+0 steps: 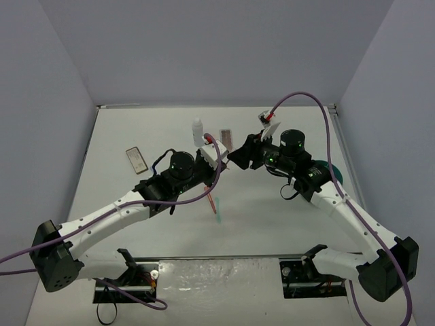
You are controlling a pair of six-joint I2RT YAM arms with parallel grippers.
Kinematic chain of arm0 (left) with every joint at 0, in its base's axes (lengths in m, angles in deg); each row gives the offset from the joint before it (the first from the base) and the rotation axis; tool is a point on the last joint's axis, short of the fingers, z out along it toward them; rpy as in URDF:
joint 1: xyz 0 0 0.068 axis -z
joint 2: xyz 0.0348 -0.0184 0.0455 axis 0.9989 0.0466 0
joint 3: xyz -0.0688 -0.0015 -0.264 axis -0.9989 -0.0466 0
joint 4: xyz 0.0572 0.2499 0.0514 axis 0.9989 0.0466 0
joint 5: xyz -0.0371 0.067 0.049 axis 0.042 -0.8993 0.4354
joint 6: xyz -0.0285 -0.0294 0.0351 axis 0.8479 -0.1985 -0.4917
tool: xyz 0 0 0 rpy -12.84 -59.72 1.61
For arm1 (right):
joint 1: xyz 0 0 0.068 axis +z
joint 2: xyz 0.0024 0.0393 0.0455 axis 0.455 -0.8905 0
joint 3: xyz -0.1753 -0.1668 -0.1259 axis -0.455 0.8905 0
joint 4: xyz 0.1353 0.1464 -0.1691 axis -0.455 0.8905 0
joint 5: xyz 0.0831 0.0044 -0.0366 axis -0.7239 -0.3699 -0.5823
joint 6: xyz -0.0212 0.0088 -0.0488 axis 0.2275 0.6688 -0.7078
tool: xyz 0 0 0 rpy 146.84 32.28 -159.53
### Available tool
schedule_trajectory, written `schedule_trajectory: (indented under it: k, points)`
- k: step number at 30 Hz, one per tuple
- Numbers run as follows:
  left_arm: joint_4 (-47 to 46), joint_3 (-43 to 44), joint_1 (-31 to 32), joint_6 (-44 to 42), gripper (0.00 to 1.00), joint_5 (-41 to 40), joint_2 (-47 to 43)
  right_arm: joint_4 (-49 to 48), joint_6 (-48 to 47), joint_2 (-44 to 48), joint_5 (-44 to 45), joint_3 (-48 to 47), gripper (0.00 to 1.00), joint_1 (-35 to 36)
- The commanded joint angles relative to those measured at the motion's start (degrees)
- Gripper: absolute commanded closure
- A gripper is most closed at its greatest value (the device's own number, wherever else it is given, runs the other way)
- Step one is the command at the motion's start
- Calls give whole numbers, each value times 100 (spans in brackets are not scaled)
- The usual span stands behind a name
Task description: Organize the makeup
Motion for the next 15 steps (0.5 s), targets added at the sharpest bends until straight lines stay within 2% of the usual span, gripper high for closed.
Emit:
schedule_trajectory:
  k: [1, 9, 15]
  points:
    - [-592, 401, 52, 19, 100, 42, 19, -609, 70, -42, 28, -43, 63, 73]
    - [-639, 499, 63, 54, 100, 22, 128, -665, 62, -111, 37, 24, 76, 144]
    - [-675, 557, 69, 63, 100, 24, 135, -681, 62, -161, 129, 103, 80, 153]
